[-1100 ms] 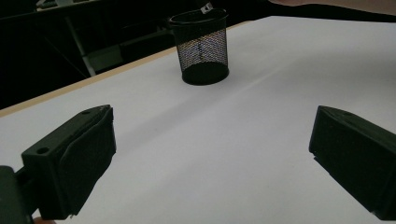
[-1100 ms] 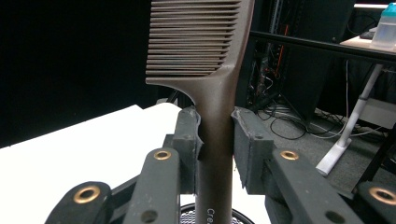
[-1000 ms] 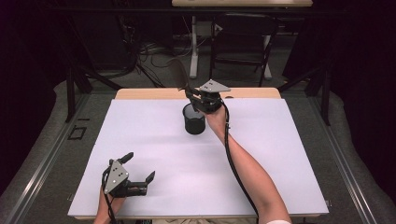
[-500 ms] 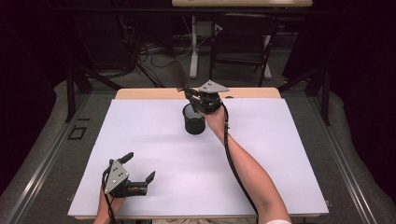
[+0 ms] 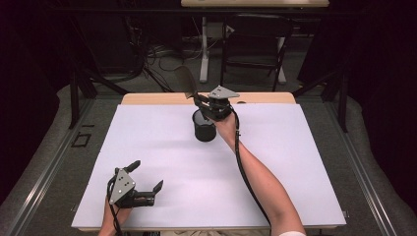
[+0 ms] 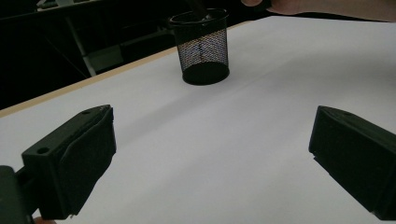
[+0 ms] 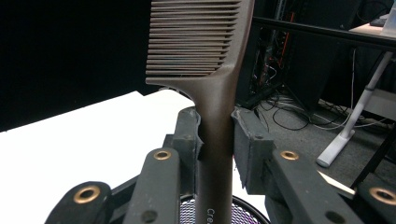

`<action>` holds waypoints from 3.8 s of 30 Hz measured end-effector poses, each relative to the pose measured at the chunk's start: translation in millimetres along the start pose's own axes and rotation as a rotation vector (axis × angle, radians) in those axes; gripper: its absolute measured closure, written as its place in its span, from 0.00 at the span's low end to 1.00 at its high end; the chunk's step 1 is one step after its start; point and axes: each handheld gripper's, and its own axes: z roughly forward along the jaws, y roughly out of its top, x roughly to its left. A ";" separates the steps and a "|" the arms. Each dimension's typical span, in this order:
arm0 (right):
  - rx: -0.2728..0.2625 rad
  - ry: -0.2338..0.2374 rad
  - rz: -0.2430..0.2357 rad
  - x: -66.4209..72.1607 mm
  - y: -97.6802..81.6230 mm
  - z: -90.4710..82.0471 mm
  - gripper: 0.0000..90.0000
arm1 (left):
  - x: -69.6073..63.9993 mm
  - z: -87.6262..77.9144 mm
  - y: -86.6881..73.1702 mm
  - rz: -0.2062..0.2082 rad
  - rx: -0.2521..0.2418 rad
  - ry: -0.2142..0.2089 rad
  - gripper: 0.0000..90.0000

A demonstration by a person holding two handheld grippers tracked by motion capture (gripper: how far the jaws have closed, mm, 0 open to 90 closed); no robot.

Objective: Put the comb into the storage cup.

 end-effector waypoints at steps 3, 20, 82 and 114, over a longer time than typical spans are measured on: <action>0.003 -0.001 0.004 -0.4 -1.1 0.6 0.81 | -0.2 -0.2 0.0 -0.001 -0.001 0.002 0.01; 0.037 0.000 0.005 -2.5 -6.8 3.7 0.81 | -0.1 0.3 0.0 0.002 0.001 -0.002 0.01; 0.160 0.016 -0.048 -2.9 -24.5 6.8 0.80 | 0.4 -0.9 0.0 0.003 -0.002 0.003 0.01; 0.199 0.031 -0.046 0.4 -32.3 8.6 0.80 | 0.5 -1.1 0.0 0.006 -0.002 0.004 0.02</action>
